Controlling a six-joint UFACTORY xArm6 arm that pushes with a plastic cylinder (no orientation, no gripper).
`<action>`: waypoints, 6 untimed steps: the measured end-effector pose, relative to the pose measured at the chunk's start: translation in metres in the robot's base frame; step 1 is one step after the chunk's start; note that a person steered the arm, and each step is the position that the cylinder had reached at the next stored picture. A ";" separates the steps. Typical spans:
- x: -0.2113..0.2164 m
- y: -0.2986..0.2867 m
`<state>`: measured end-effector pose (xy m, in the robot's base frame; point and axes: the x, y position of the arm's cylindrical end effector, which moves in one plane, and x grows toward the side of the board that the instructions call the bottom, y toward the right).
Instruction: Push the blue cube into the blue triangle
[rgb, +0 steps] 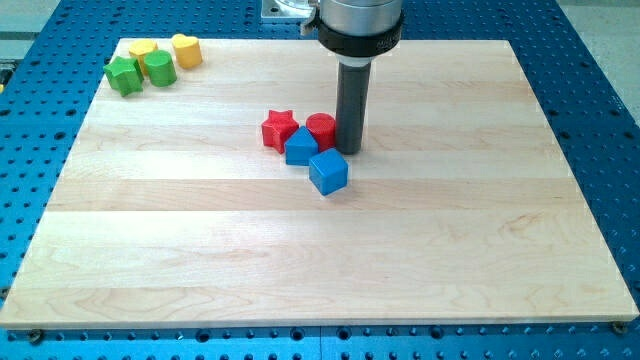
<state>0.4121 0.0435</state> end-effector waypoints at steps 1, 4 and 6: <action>0.070 0.047; 0.042 -0.034; 0.115 -0.150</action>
